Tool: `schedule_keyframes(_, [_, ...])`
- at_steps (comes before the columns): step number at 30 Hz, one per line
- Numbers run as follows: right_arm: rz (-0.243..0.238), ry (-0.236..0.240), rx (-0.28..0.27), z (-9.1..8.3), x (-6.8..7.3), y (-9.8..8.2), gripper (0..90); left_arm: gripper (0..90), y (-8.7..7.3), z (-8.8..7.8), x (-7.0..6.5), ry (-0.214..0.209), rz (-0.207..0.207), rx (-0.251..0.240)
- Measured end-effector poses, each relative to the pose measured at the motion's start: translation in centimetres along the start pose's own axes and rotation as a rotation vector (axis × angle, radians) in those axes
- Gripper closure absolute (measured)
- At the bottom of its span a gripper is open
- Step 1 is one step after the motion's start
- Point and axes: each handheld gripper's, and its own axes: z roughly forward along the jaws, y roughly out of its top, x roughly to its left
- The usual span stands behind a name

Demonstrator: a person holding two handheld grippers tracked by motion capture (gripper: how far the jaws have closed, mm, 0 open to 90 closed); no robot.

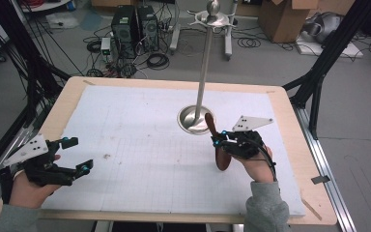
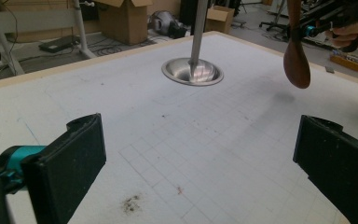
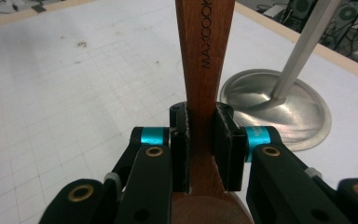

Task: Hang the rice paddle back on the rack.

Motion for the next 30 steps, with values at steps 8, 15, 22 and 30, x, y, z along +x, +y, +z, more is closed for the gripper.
schedule_keyframes(8, [0.024,0.017,-0.032,-0.5,-0.9,0.0,78.0,2.8,-0.2,-0.1,0.1,0.002,-0.010,0.004])
schedule_keyframes(15, [0.010,0.034,-0.038,-1.5,-1.6,1.2,78.0,2.8,-0.2,-0.3,0.2,0.009,-0.013,0.006])
schedule_keyframes(22, [0.024,0.098,-0.122,-3.5,-2.5,2.5,78.0,2.8,-0.2,-0.9,0.4,0.030,-0.016,-0.019])
schedule_keyframes(30, [0.026,0.072,-0.138,-4.9,-3.7,3.8,78.0,2.8,-0.3,-0.9,0.4,0.029,-0.019,-0.008])
